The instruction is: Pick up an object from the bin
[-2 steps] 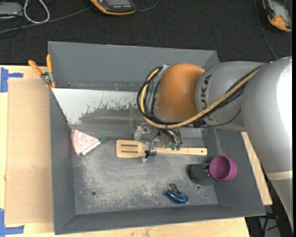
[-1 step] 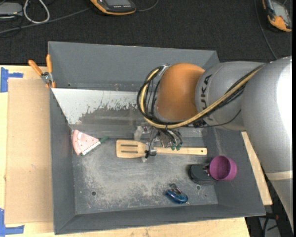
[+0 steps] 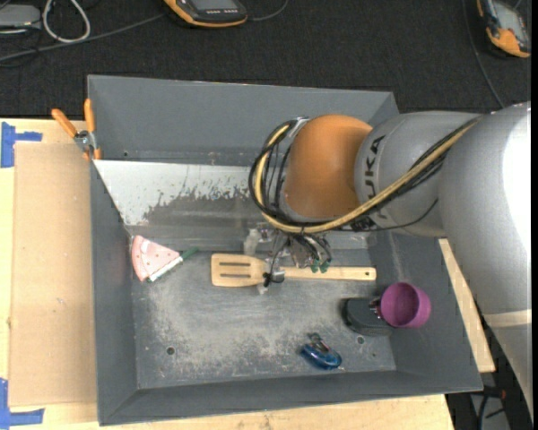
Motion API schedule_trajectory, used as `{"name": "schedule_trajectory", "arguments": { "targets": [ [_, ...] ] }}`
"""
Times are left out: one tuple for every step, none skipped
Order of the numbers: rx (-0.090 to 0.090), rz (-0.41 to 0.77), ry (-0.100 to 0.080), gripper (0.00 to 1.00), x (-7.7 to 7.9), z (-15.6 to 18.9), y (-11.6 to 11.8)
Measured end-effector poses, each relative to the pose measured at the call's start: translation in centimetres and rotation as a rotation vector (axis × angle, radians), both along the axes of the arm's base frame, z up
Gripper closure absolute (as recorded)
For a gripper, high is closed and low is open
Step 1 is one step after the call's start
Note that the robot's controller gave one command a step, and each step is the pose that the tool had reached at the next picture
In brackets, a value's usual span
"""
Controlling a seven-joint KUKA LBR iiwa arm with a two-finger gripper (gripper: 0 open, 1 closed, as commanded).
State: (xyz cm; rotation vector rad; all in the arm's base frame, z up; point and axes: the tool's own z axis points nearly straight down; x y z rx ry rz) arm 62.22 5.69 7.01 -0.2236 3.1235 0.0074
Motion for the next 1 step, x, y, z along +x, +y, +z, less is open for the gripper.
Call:
{"name": "schedule_trajectory", "arguments": {
  "targets": [
    [0.000,0.000,0.000,1.00,0.00,0.00,0.00]
  ]
}}
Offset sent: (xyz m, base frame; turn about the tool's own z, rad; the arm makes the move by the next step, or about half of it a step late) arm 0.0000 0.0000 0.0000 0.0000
